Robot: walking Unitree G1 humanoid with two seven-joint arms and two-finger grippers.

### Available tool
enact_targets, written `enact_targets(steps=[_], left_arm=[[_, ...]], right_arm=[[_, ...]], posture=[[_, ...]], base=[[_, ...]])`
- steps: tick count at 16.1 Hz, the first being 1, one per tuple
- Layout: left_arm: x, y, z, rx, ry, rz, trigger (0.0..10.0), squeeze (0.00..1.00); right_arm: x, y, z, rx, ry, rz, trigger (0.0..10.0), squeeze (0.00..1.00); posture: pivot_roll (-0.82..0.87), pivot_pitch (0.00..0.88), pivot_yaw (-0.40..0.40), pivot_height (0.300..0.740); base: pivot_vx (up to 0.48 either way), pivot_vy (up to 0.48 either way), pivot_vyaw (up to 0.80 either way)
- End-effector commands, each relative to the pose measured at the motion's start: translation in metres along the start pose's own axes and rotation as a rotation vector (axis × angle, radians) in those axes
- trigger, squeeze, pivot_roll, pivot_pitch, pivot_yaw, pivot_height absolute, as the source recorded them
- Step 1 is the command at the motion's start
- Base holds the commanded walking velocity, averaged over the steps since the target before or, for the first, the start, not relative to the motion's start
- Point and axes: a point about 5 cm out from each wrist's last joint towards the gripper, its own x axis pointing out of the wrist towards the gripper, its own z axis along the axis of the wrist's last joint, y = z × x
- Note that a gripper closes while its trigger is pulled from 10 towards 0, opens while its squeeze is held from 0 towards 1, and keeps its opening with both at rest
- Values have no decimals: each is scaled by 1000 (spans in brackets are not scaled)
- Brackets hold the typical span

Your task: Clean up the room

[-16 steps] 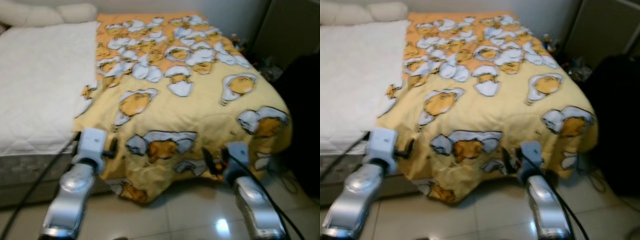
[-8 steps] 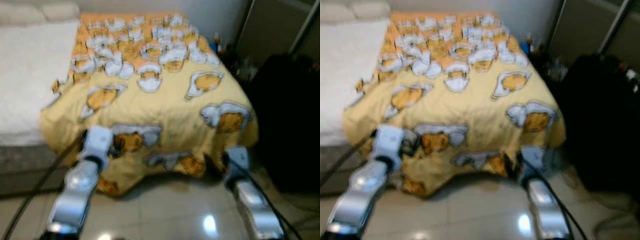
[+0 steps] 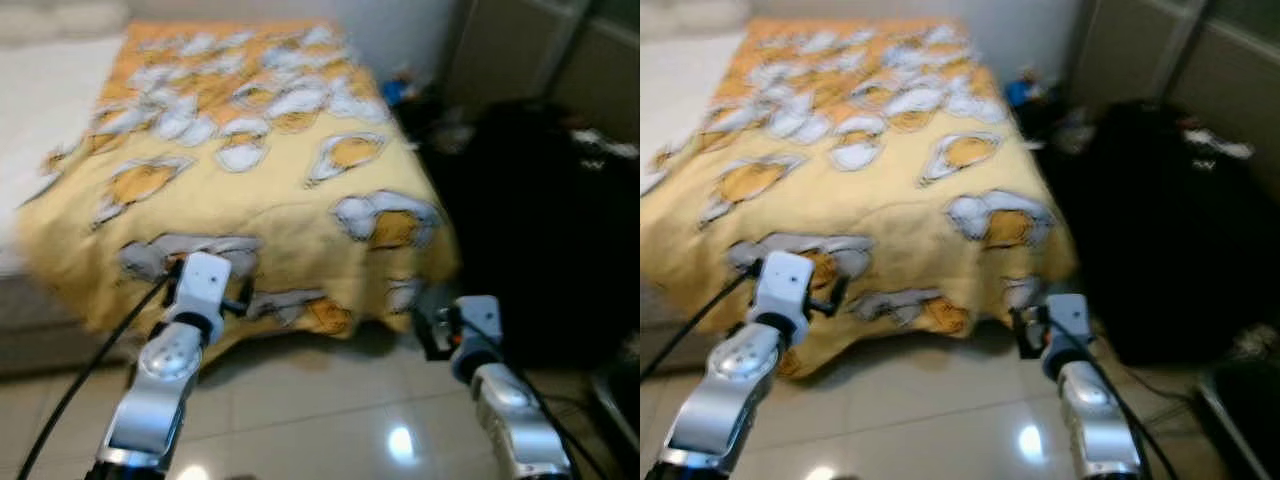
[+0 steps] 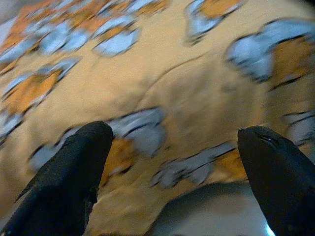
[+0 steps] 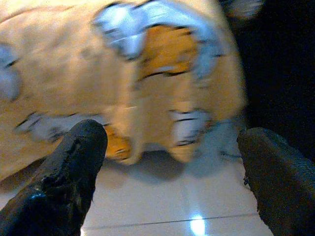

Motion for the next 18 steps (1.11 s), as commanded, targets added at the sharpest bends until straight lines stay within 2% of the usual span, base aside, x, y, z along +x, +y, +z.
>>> enact_targets(steps=[1, 8, 15, 18], left_arm=[[0, 7, 4, 12, -13, 15, 10000, 643], [1, 8, 7, -18, -34, 1, 10000, 667], [4, 11, 6, -34, -26, -5, 10000, 667], [5, 17, 1, -41, -9, 5, 10000, 667]], right_arm=[[0, 3, 1, 15, 0, 4, 10000, 0], [3, 7, 2, 11, -4, 12, 10000, 0], [9, 7, 3, -2, -12, 10, 10000, 0], [13, 4, 5, -7, -11, -2, 10000, 0]], posture=[[-13, 0, 1, 740], [-16, 0, 9, 740], [-19, 0, 16, 740], [-24, 0, 22, 740]], base=[[0, 0, -800], [0, 0, -782], [254, 0, 0], [305, 0, -754]])
